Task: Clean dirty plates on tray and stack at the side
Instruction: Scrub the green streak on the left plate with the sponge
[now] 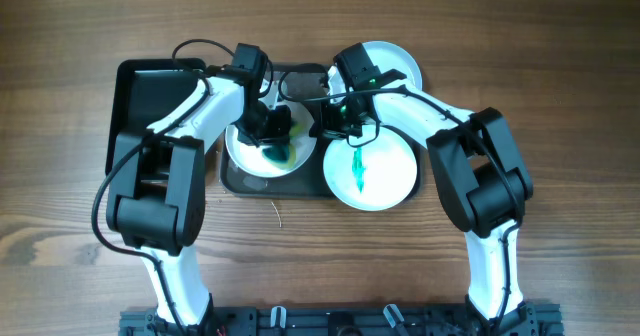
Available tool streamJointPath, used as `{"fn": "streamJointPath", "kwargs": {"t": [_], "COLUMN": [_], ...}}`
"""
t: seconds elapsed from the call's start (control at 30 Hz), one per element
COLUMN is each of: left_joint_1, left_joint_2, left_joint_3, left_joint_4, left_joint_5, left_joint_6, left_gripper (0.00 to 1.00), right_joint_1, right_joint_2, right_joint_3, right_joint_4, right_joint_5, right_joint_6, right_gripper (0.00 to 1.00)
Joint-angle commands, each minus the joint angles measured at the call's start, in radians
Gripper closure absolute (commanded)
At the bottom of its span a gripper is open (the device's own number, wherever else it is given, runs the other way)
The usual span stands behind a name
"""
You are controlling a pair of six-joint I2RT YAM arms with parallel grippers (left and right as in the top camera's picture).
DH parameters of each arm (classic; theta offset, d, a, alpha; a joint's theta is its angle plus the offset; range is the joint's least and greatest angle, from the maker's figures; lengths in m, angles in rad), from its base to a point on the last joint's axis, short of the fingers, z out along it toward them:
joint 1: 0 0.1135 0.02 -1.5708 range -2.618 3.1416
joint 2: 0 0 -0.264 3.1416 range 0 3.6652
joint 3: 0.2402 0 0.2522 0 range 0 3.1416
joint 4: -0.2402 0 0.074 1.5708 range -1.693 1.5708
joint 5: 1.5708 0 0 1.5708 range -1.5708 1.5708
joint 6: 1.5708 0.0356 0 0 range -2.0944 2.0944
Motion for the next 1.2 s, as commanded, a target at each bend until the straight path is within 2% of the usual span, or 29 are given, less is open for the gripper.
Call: {"fn": "streamJointPath", "kwargs": {"t": [0.0, 0.07, 0.13, 0.33, 0.4, 0.5, 0.67, 0.73, 0.87, 0.93, 0.97, 1.03, 1.07, 1.13, 1.17], "left_joint_1": [0.002, 0.000, -0.001, -0.001, -0.001, -0.001, 0.000, 0.000, 0.003, 0.010, 0.014, 0.019, 0.019, 0.020, 0.019], "left_joint_2": [0.033, 0.033, 0.033, 0.033, 0.033, 0.033, 0.033, 0.033, 0.033, 0.033, 0.033, 0.033, 0.033, 0.033, 0.033], "left_joint_3": [-0.015, -0.015, -0.015, -0.015, -0.015, -0.015, -0.015, -0.015, -0.015, -0.015, -0.015, -0.014, -0.014, -0.014, -0.014], "left_joint_4": [0.022, 0.010, 0.006, -0.022, -0.033, -0.040, -0.044, -0.045, 0.002, 0.056, 0.076, 0.097, 0.088, 0.058, 0.043], "left_joint_5": [-0.475, -0.651, -0.743, -0.724, -0.648, -0.428, 0.062, 0.158, 0.171, 0.111, 0.031, -0.180, -0.362, -0.586, -0.665], "left_joint_6": [-0.345, -0.438, -0.456, -0.450, -0.418, -0.280, 0.116, 0.200, 0.217, 0.144, 0.069, -0.091, -0.215, -0.364, -0.401], "left_gripper": [0.96, 0.96, 0.96, 0.96, 0.96, 0.96, 0.96, 0.96, 0.96, 0.96, 0.96, 0.96, 0.96, 0.96, 0.96], "right_joint_1": [-0.002, -0.002, -0.002, -0.002, -0.002, -0.003, -0.004, -0.004, -0.004, -0.004, -0.004, -0.004, -0.004, -0.004, -0.004], "right_joint_2": [0.028, 0.028, 0.028, 0.028, 0.028, 0.028, 0.028, 0.028, 0.028, 0.028, 0.028, 0.028, 0.028, 0.028, 0.028], "right_joint_3": [-0.015, -0.015, -0.015, -0.015, -0.015, -0.015, -0.015, -0.015, -0.015, -0.015, -0.015, -0.015, -0.015, -0.015, -0.015], "right_joint_4": [-0.005, -0.006, -0.006, -0.005, -0.005, -0.005, -0.007, -0.007, -0.009, -0.009, -0.009, -0.009, -0.009, -0.010, -0.010], "right_joint_5": [0.024, 0.024, 0.028, 0.029, 0.033, 0.039, 0.039, 0.039, 0.039, 0.039, 0.039, 0.039, 0.039, 0.039, 0.039], "right_joint_6": [0.014, 0.014, 0.014, 0.014, 0.025, 0.034, 0.036, 0.036, 0.036, 0.036, 0.036, 0.036, 0.036, 0.036, 0.036], "right_gripper": [0.96, 0.96, 0.96, 0.96, 0.96, 0.96, 0.96, 0.96, 0.96, 0.96, 0.96, 0.96, 0.96, 0.96, 0.96]}}
